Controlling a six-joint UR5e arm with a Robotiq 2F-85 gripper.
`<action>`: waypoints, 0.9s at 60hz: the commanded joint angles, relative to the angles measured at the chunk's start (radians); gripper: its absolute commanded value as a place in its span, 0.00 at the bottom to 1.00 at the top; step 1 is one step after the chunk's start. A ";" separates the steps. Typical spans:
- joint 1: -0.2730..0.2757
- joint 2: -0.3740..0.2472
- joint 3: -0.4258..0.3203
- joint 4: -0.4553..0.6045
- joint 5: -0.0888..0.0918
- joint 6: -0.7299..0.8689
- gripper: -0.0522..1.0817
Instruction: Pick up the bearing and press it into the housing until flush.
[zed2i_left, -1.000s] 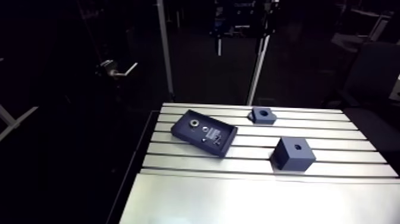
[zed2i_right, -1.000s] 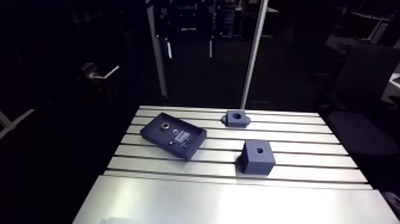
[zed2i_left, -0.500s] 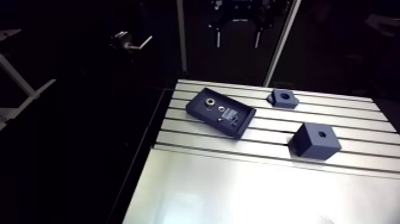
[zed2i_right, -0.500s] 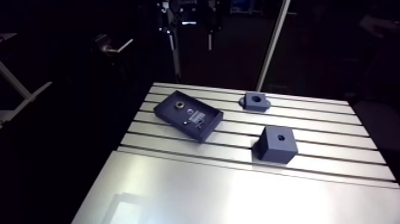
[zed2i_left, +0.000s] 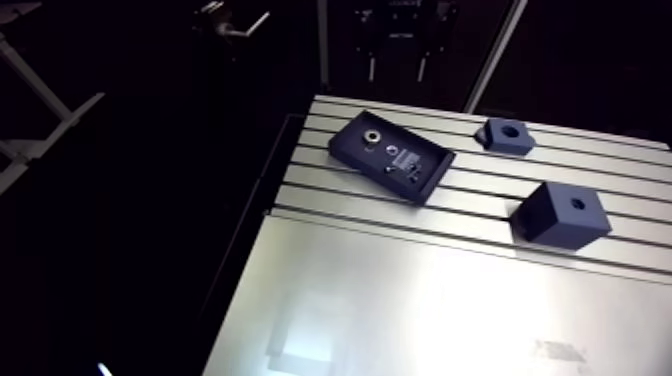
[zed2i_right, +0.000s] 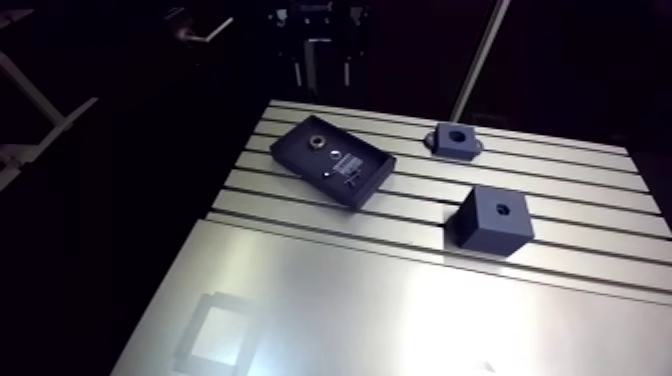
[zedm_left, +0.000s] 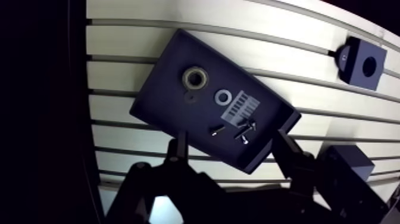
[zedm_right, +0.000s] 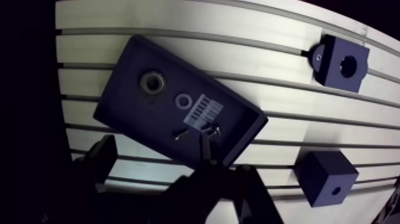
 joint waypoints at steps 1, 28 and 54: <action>0.003 0.033 0.020 -0.035 -0.001 -0.008 0.31; 0.009 0.063 0.067 -0.097 -0.001 -0.016 0.34; 0.011 0.095 0.077 -0.139 0.000 -0.029 0.37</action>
